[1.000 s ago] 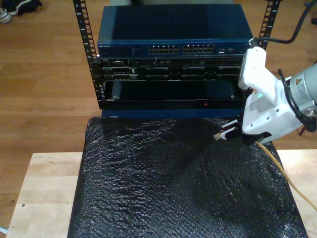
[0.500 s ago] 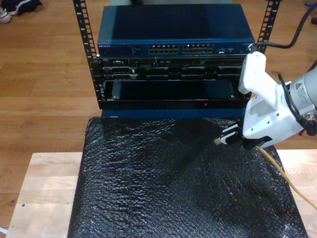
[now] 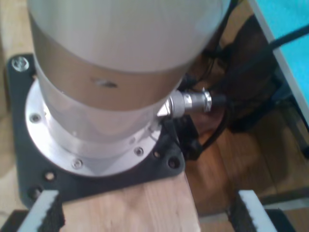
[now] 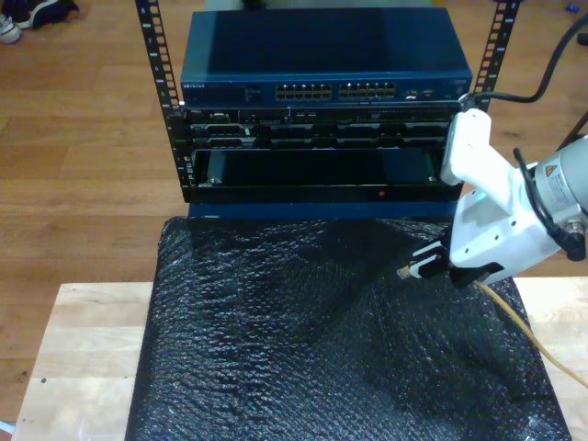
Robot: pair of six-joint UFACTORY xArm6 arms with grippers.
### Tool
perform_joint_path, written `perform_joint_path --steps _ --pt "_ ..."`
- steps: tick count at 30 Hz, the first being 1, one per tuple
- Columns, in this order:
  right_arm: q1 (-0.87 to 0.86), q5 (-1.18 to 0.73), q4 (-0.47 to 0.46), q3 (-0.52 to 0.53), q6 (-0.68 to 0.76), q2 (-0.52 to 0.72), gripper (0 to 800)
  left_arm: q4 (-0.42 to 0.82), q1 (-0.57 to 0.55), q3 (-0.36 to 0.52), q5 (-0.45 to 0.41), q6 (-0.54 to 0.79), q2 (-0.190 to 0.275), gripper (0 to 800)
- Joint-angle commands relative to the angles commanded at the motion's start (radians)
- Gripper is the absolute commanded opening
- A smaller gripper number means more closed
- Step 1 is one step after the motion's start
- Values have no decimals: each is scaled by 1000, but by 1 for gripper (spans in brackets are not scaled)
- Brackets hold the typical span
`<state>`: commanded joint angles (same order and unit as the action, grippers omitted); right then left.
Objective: Grab the cable and plug it in
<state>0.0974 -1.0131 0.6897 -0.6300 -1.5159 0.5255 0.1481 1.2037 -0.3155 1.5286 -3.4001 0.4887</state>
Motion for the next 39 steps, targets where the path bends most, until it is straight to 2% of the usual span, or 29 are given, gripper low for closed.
perform_joint_path --steps 8,14,23,32,39 --pt "2 2 0 0 0 -2 0 3 43 43 -104 52 29 800" --pt "2 2 0 0 0 -2 0 2 83 74 -173 83 31 800" --pt "0 2 0 3 -2 -2 0 2 130 163 -347 92 34 800" --pt "3 2 5 3 -2 -5 0 -9 133 195 -405 129 34 800" --pt "0 2 -6 5 -2 -3 0 -8 147 198 -411 132 26 800"
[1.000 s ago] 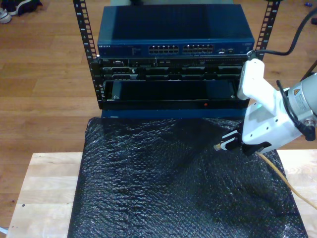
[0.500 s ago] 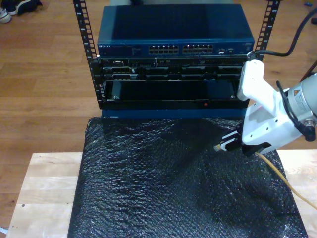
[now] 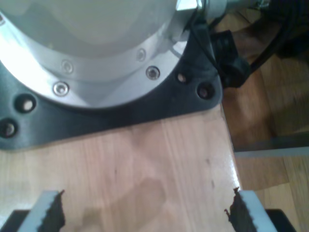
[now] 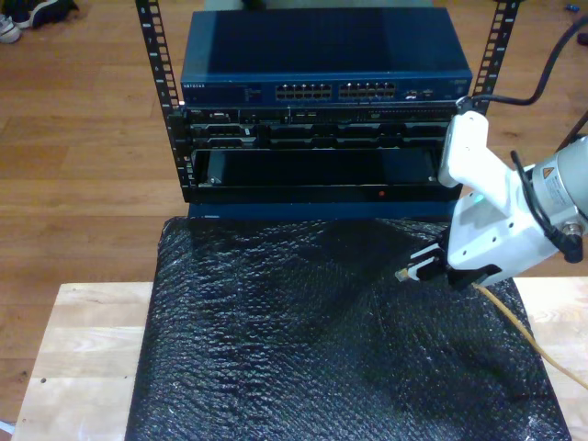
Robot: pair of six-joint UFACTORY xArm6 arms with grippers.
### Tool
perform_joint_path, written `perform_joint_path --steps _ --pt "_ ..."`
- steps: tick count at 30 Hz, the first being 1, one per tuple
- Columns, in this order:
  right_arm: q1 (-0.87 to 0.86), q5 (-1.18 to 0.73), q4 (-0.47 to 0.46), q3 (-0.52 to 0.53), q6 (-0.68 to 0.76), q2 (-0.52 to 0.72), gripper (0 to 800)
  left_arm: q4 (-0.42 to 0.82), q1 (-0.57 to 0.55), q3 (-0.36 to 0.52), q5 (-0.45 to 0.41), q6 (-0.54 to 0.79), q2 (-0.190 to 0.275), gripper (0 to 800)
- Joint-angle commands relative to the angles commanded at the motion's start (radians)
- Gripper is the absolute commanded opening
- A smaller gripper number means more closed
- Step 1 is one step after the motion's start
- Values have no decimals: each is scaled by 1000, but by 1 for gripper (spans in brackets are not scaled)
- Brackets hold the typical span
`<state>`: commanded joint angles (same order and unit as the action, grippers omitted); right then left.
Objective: Grab the cable and plug it in
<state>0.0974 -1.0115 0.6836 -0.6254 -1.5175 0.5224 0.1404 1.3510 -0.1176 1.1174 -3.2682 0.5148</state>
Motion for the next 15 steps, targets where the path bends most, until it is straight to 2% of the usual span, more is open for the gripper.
perform_joint_path --steps 15 --pt "6 18 -8 -15 0 6 0 2 -2 -3 5 2 -9 800"
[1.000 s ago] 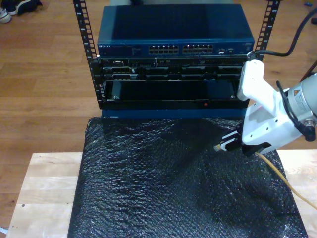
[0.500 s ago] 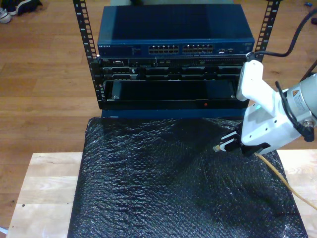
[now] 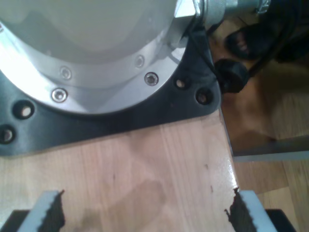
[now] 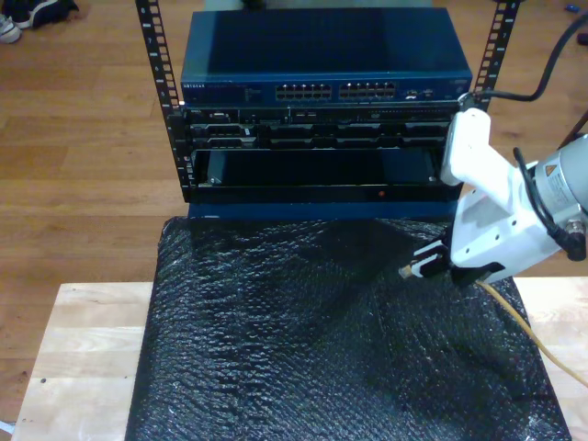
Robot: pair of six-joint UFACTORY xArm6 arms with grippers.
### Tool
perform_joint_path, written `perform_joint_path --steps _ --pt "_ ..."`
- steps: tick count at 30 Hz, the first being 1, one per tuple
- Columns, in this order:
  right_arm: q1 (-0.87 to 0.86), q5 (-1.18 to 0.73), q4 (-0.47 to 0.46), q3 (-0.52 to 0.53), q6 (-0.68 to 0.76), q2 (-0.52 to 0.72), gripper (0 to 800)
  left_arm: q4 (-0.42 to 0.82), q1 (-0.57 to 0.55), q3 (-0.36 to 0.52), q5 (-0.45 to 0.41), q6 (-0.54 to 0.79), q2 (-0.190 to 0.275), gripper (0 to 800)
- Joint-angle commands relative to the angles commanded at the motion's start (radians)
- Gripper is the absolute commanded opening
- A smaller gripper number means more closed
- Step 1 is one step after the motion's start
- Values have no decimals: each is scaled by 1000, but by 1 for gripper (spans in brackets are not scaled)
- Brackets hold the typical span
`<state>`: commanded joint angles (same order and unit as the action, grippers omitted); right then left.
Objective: Grab the cable and plug it in
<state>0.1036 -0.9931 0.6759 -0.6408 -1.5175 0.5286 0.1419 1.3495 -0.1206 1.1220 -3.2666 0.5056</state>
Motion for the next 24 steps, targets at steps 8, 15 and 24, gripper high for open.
perform_joint_path --steps 8,15,24 --pt "66 130 -11 -23 -2 -5 0 0 0 0 0 0 0 800" --pt "124 276 -117 18 20 0 0 0 2 0 0 0 0 800" --pt "133 379 -252 -91 21 -52 0 0 0 0 0 0 0 800"
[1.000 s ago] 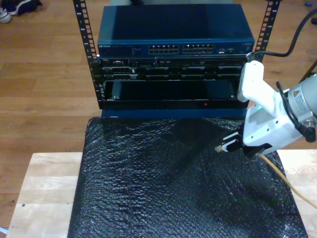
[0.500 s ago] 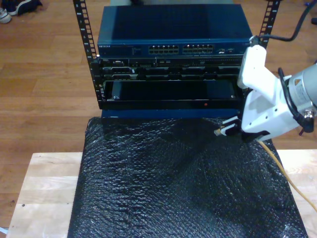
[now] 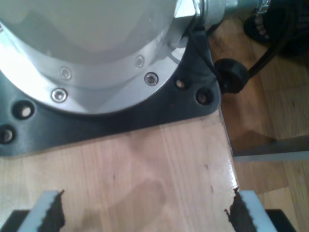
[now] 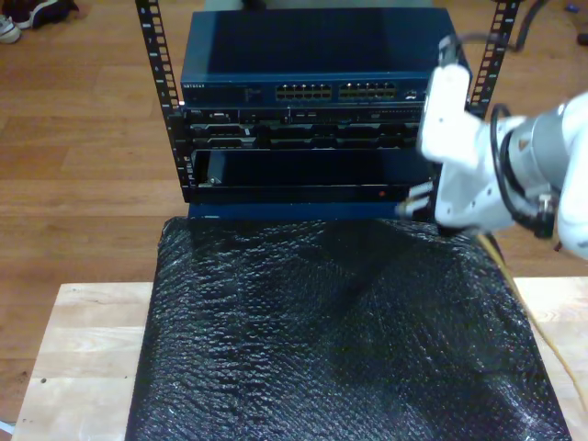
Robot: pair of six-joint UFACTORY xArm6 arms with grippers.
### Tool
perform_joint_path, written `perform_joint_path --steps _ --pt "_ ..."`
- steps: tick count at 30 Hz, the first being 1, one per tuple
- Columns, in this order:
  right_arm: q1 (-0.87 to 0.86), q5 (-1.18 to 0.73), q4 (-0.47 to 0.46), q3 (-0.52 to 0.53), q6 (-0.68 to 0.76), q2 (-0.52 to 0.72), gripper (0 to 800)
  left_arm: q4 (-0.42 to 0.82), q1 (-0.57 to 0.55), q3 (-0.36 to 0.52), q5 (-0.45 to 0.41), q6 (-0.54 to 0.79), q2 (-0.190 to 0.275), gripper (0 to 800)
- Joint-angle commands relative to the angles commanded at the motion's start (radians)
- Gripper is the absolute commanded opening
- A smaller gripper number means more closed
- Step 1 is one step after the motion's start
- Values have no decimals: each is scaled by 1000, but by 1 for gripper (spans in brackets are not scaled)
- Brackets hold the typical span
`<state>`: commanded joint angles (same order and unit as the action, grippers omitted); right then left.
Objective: Grab the cable and plug it in
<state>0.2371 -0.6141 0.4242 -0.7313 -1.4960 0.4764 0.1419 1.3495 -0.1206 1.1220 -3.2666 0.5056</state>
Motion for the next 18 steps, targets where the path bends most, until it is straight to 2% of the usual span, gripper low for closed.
perform_joint_path --steps 7,13,18 --pt "0 149 -21 -14 -5 -84 0 0 0 0 0 0 0 800" --pt "0 319 -169 15 2 -150 0 0 0 0 0 0 0 800" --pt "-5 354 -181 74 3 -153 0 0 0 0 0 0 0 800"
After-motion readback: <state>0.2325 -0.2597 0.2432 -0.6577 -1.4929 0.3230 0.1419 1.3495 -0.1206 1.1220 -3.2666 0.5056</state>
